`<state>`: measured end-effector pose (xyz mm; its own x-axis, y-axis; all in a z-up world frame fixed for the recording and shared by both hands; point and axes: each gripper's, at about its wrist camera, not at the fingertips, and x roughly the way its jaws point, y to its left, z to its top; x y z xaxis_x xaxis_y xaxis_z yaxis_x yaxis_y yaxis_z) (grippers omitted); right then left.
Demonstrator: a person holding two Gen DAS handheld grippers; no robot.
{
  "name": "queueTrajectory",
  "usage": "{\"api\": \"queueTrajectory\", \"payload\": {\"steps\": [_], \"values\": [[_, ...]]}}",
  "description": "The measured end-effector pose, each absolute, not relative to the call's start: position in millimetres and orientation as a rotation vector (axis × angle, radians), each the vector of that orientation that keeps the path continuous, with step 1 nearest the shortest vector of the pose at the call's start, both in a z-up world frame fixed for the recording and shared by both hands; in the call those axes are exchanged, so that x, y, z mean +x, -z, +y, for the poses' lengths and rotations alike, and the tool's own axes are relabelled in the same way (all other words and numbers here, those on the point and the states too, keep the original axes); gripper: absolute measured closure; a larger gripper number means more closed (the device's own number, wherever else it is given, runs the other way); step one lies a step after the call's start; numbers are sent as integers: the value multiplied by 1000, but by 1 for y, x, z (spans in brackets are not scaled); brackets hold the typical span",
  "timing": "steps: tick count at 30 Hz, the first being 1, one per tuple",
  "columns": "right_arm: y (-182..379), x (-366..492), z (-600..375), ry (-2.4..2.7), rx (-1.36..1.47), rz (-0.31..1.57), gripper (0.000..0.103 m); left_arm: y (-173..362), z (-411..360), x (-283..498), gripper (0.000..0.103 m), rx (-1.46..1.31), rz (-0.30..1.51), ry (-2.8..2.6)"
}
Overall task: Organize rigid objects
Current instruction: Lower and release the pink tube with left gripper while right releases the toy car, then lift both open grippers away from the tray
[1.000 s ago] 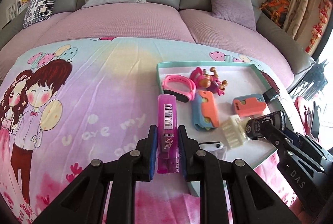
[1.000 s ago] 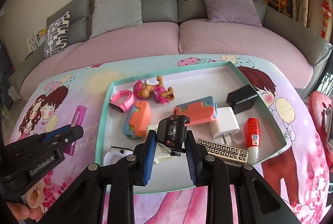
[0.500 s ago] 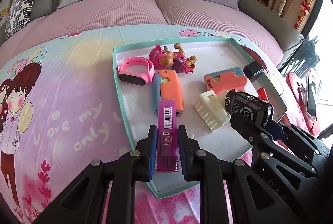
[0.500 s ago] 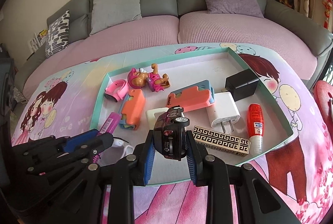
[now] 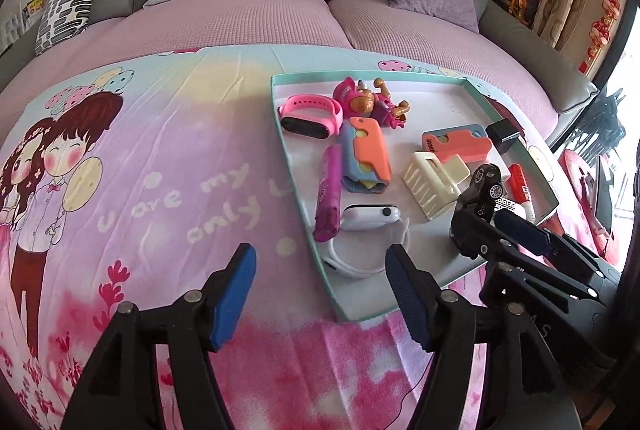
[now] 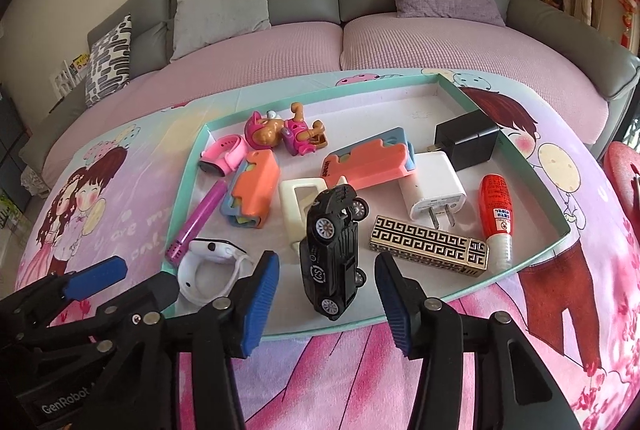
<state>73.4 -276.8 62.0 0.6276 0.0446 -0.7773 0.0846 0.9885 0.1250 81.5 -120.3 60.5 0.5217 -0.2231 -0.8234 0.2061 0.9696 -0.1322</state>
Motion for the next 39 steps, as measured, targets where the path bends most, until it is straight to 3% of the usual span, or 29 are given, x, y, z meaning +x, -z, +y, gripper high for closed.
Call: {"api": "queueTrajectory", "payload": {"steps": [7, 12, 15, 20, 39], "values": [[-63, 59, -271, 36, 119, 872, 24, -59, -99, 70, 10, -40, 940, 177], [-65, 49, -269, 36, 110, 863, 12, -54, -87, 64, 7, -45, 924, 129], [-66, 43, -267, 37, 99, 855, 5, -51, -80, 61, 0, -52, 918, 102], [-68, 36, -263, 44, 86, 848, 0, -50, -68, 56, 0, -68, 914, 89], [-66, 20, -259, 60, 79, 866, 0, -47, -62, 41, 0, 31, 927, 1]]}}
